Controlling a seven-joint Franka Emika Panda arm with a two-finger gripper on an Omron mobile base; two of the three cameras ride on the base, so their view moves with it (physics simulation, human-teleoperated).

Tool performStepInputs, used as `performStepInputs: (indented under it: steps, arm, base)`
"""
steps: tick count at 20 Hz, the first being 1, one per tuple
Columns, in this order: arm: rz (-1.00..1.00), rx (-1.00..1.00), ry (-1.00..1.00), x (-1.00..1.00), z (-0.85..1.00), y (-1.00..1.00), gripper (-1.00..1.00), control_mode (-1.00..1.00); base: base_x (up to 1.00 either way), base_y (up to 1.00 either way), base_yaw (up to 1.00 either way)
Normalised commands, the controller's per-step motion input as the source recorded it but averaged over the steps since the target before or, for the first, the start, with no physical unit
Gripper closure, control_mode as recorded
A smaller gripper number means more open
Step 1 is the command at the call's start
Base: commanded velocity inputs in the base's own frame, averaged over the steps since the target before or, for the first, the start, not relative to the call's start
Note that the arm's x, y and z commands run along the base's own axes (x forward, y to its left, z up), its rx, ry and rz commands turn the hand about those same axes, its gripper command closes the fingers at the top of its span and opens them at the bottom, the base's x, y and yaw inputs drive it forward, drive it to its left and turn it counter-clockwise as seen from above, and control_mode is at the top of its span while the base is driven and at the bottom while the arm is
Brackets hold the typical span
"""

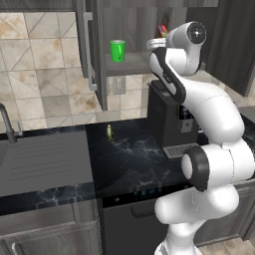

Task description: Pick the jam and cereal from the counter and place them in the cabinets closest to them.

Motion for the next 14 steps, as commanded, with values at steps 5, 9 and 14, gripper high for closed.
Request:
performStepInputs:
  steps: [5, 9, 14]
  arm:
    - [0.00, 0.00, 0.00, 0.22, -0.06, 0.00, 1.00, -1.00]
    - [0.00, 0.00, 0.00, 0.22, -0.07, 0.00, 1.00, -1.00]
    - [0.00, 0.00, 0.00, 0.23, -0.06, 0.00, 1.00, -1.00]
  base:
    - [0.00, 0.00, 0.00]
    - [0.00, 0.00, 0.00]
    - [0.00, 0.00, 0.00]
